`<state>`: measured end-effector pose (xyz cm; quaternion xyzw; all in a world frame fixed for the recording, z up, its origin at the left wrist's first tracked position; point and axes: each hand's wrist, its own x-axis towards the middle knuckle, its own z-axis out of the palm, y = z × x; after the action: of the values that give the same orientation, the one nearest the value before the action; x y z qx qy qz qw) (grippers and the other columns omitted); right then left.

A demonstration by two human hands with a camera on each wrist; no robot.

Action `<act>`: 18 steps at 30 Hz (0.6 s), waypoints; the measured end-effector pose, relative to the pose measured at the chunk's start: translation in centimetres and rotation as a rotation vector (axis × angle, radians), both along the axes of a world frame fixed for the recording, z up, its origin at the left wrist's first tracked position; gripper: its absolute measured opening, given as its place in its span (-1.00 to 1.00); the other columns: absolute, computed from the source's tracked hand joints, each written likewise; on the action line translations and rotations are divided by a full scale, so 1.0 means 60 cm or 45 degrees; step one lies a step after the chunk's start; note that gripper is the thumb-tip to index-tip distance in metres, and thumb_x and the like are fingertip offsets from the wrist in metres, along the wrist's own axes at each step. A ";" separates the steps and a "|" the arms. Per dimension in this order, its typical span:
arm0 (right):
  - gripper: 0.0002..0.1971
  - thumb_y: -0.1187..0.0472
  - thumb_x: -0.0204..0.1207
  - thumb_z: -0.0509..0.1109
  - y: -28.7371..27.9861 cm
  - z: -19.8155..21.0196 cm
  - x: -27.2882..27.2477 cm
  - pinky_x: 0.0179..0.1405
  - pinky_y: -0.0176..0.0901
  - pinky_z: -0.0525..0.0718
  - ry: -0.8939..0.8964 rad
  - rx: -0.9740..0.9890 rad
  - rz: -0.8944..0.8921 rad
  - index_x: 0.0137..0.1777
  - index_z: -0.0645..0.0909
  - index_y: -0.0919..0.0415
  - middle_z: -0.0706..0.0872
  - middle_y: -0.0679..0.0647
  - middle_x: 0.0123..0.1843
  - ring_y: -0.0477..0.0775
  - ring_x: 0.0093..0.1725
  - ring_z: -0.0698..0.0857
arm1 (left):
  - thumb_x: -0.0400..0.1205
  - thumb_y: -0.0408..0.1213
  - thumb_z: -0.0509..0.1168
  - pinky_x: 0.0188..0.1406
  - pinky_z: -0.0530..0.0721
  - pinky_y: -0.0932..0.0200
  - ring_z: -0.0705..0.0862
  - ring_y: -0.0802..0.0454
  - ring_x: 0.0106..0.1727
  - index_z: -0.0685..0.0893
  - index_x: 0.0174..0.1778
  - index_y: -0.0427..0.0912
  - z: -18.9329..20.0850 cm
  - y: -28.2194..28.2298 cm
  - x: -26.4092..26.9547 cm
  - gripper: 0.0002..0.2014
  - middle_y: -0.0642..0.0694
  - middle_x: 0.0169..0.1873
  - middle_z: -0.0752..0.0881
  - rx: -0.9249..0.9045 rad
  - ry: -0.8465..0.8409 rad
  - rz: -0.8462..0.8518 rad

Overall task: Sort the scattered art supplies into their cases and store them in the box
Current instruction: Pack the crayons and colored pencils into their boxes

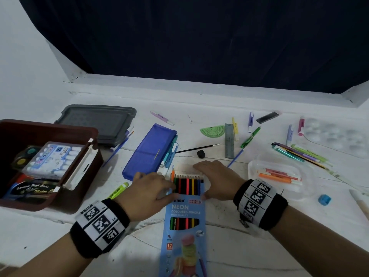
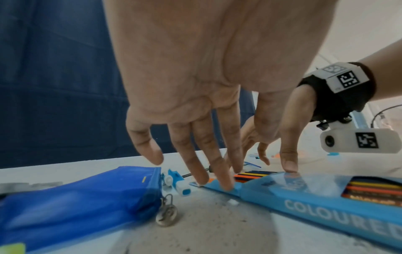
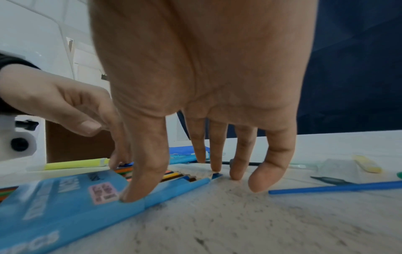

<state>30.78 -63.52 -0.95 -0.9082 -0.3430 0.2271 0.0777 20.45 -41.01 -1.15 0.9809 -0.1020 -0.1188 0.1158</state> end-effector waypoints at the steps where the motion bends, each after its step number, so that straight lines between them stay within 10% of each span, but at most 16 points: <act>1: 0.05 -0.08 0.39 0.62 0.003 0.001 0.002 0.56 0.13 0.35 0.008 -0.017 0.002 0.74 0.05 0.07 0.17 0.00 0.72 0.16 0.62 0.20 | 0.46 0.49 -0.26 0.29 0.32 -0.03 0.52 0.23 0.27 0.54 0.39 0.24 -0.003 0.003 -0.001 -0.24 0.24 0.14 0.61 0.002 0.000 0.023; 10: 0.01 0.12 0.16 0.78 0.024 0.003 0.005 0.30 0.05 0.56 0.066 0.091 -0.114 0.59 0.32 0.20 0.26 0.09 0.41 0.17 0.36 0.39 | 0.57 0.37 0.12 -0.02 0.71 -0.03 0.69 0.10 -0.06 0.54 0.37 -0.04 0.003 -0.011 0.002 -0.36 -0.01 -0.01 0.67 -0.398 0.139 0.099; 13: -0.04 0.18 0.17 0.77 0.020 0.003 0.003 0.18 0.00 0.62 0.108 0.164 -0.155 0.56 0.37 0.18 0.27 0.08 0.34 0.14 0.23 0.51 | 0.70 0.18 0.18 -0.03 0.66 0.01 0.61 0.04 -0.04 0.48 0.24 -0.05 0.001 -0.021 0.020 -0.61 0.04 -0.03 0.57 -0.110 0.087 0.111; 18: -0.01 0.17 0.14 0.78 0.015 0.005 0.006 0.28 0.02 0.58 0.151 0.193 -0.147 0.58 0.37 0.13 0.34 0.07 0.32 0.12 0.30 0.47 | 0.71 0.26 0.06 -0.17 0.62 0.09 0.70 -0.03 0.04 0.45 0.44 -0.05 -0.006 -0.041 0.023 -0.45 0.02 0.21 0.56 0.262 -0.048 -0.003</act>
<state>31.14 -62.62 -0.64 -0.9029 -0.3012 0.2489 0.1791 21.84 -43.48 -1.53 0.9895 -0.0924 -0.1103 0.0125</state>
